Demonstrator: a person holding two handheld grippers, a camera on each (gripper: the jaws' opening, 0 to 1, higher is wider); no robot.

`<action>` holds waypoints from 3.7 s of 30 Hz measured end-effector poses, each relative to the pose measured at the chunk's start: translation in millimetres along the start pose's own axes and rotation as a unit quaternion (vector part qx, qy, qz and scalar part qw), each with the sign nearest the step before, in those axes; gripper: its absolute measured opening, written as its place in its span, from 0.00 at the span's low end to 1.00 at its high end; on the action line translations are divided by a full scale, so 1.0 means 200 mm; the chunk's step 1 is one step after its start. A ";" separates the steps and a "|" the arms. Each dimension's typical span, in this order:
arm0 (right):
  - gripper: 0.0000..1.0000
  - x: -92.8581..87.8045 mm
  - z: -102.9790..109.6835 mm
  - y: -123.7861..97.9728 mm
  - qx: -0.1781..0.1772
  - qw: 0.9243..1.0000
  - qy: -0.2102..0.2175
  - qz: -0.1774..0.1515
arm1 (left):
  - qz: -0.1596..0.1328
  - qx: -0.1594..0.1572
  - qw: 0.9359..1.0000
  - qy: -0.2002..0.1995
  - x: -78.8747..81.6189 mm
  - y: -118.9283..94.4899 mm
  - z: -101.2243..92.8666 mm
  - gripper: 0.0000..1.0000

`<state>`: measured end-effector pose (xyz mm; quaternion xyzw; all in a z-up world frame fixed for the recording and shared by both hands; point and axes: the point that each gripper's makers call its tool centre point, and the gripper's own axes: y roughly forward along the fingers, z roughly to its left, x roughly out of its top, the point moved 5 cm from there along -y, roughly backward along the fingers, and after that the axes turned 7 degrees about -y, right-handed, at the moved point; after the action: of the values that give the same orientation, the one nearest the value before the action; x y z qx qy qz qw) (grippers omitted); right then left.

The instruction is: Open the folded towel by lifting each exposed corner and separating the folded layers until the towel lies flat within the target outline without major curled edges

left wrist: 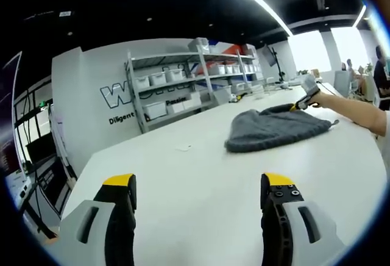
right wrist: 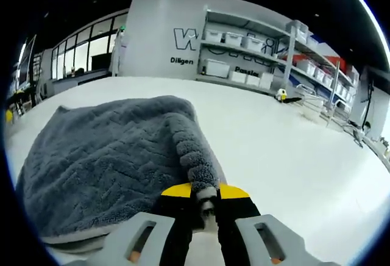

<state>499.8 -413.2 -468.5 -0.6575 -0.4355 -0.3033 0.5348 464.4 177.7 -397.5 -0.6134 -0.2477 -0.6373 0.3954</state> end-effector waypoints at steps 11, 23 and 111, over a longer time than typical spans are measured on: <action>0.09 -0.02 -0.01 -0.04 0.024 0.999 0.023 0.004 | 0.000 0.002 1.000 0.000 0.00 0.00 0.01 0.82; 0.09 -0.04 0.01 -0.10 0.066 0.997 -0.050 -0.002 | 0.003 0.002 1.000 -0.001 -0.01 0.00 0.02 0.82; 0.34 -0.27 0.32 -0.72 0.171 0.968 -0.089 -0.160 | 0.028 0.008 1.000 0.010 -0.08 0.03 0.01 0.81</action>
<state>342.1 -358.6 -467.3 -0.5028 -0.6262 -0.2459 0.5427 469.3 179.1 -413.6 -0.6103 -0.2317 -0.6304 0.4201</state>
